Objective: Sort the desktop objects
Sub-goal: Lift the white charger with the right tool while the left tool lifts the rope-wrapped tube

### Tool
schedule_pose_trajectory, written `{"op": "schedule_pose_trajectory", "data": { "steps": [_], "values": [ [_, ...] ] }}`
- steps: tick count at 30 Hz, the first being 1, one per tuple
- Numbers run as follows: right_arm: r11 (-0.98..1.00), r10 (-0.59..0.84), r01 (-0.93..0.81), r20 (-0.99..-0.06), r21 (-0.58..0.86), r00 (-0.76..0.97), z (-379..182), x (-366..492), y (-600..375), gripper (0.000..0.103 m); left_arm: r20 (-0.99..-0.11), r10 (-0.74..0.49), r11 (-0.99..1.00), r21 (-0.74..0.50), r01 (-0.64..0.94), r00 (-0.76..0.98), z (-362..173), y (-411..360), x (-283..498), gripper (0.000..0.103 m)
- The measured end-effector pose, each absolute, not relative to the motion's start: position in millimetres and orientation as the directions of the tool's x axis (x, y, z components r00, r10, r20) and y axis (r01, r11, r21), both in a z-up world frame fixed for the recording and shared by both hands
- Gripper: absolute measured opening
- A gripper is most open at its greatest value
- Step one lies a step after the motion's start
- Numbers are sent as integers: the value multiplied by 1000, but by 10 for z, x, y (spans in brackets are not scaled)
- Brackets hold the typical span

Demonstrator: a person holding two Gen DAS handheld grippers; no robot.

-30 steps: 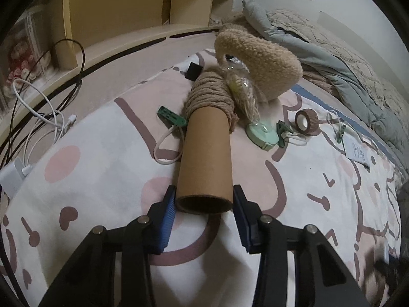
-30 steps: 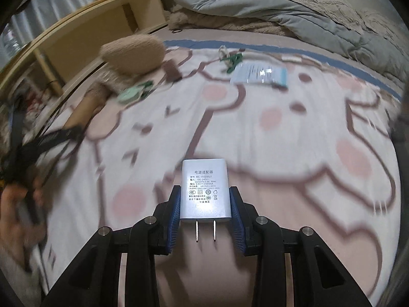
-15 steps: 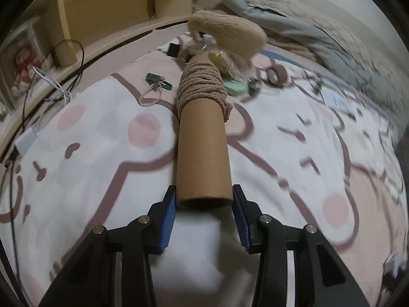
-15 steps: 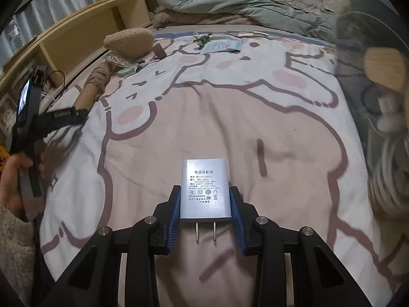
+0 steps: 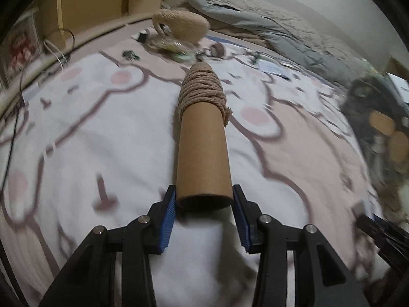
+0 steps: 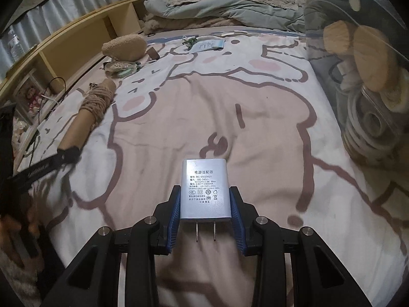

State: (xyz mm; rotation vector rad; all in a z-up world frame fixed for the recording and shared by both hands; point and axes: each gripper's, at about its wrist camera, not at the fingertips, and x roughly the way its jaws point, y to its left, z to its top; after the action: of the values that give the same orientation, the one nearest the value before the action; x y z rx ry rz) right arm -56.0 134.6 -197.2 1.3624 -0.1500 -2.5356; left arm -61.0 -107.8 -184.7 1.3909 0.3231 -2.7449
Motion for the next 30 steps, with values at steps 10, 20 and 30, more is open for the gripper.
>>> {"op": "schedule_pose_trajectory", "data": {
  "steps": [10, 20, 30],
  "values": [
    [-949, -308, 108, -796, 296, -521, -2064, -451, 1514, 36, -804, 125, -978, -199, 65, -581, -1763, -838, -363, 43],
    [-947, -312, 107, -798, 301, -515, -2093, -475, 1516, 36, -796, 26, -997, -65, 43, -604, -1385, -900, -774, 87],
    [-935, -349, 136, -782, 328, -516, -2105, -508, 1495, 37, -886, 3, -999, -24, 41, -463, -1715, -835, -1360, 87]
  ]
}}
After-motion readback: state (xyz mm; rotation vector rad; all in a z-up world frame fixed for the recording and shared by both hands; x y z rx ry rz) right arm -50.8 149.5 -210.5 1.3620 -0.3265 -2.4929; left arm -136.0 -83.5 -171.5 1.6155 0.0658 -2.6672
